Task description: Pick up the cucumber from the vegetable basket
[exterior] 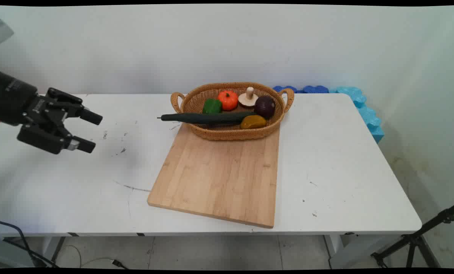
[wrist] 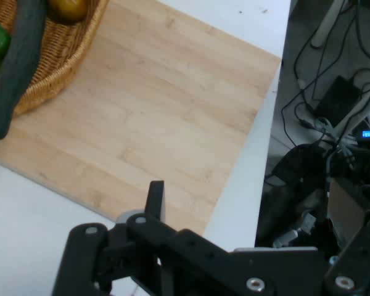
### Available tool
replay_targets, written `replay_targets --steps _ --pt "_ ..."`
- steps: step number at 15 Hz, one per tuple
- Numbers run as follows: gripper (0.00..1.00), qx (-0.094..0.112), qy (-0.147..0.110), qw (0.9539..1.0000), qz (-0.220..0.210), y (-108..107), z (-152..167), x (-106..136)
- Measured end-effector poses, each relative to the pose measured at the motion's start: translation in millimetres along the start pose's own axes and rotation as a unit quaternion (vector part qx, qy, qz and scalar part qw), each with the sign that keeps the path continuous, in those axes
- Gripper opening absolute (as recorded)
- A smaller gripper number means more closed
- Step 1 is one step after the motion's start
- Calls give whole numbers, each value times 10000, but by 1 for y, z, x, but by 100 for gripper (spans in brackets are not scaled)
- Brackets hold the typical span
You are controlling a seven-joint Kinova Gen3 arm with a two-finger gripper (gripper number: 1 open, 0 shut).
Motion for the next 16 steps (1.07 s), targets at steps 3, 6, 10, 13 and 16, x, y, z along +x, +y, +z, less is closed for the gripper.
replay_targets --steps 3,6,10,13,16 --pt "100 45 20 10000 -36 -2 9 10" --pt "100 118 39 9999 -71 -6 20 25" --pt "100 311 26 9995 -64 -18 41 56" --pt "100 475 -5 9988 -71 -29 56 76" --pt "100 784 -66 9968 -106 -51 77 105"
